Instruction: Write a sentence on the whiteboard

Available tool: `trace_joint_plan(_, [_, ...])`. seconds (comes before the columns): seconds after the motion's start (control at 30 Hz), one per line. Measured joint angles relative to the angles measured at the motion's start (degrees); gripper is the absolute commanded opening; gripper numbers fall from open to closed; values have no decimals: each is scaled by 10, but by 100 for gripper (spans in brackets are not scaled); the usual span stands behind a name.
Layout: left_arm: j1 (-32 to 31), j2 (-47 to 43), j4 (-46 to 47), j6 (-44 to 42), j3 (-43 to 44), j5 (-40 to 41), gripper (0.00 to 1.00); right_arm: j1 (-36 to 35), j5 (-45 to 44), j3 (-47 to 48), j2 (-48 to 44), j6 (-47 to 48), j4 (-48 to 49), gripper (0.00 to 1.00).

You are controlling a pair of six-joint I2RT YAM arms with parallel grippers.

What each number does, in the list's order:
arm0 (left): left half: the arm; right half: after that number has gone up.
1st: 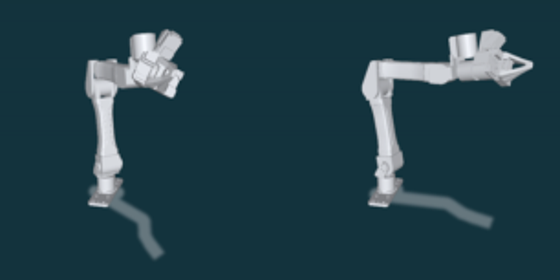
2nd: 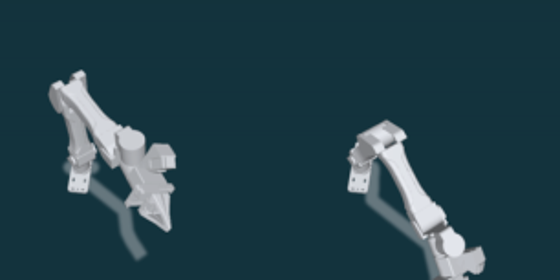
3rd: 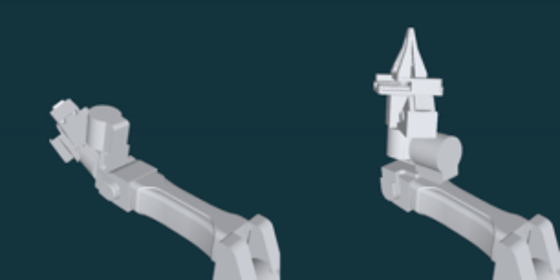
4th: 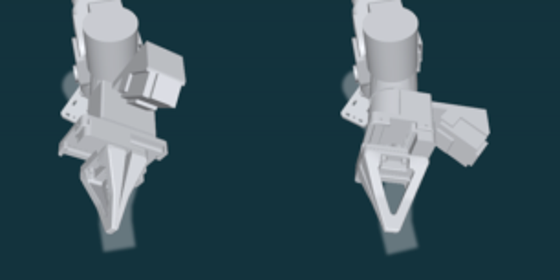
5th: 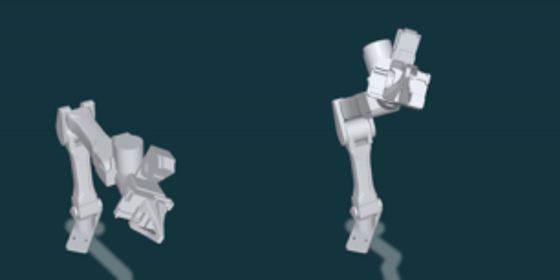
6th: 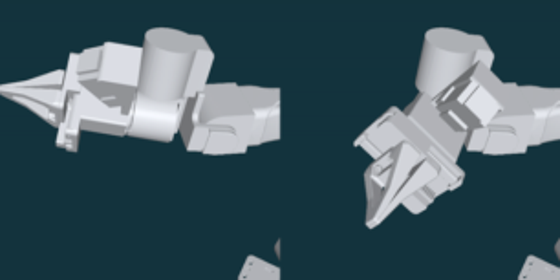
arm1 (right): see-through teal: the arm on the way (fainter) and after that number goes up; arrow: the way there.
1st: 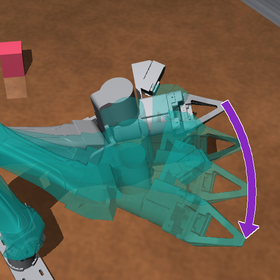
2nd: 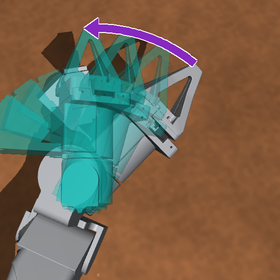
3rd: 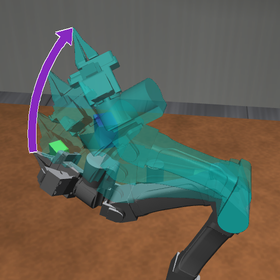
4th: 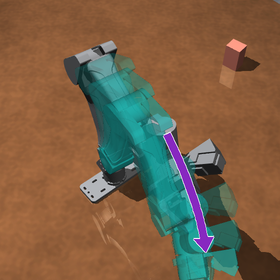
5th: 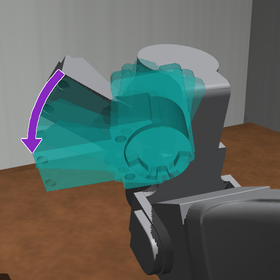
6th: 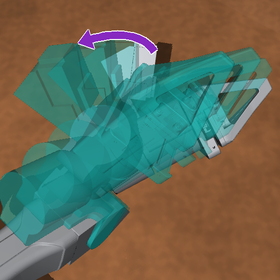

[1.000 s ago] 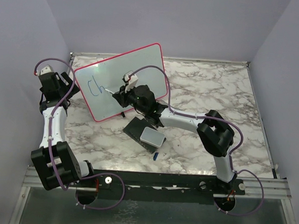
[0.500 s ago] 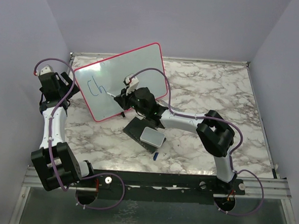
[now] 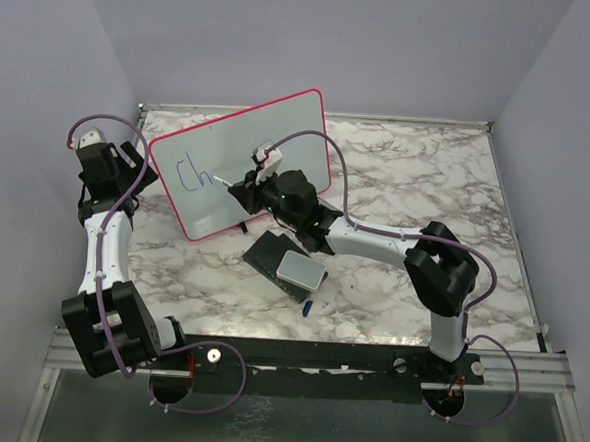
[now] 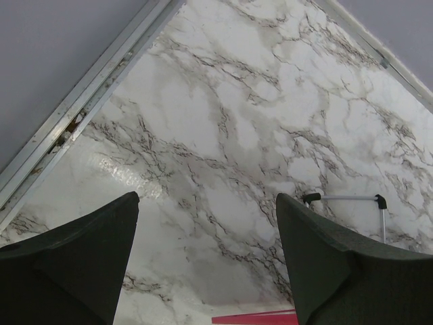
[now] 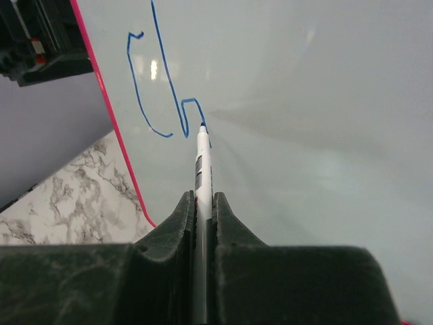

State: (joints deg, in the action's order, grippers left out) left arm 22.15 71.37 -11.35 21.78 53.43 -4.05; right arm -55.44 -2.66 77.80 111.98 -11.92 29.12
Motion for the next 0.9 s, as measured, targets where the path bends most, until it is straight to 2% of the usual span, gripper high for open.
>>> trace_joint_plan(0.27, [0,0,2,0,-2,0,83,0,0,-10,-39,0,12,1])
trace_joint_plan(0.9, [0,0,2,0,-4,-4,83,7,4,-15,-21,0,11,1])
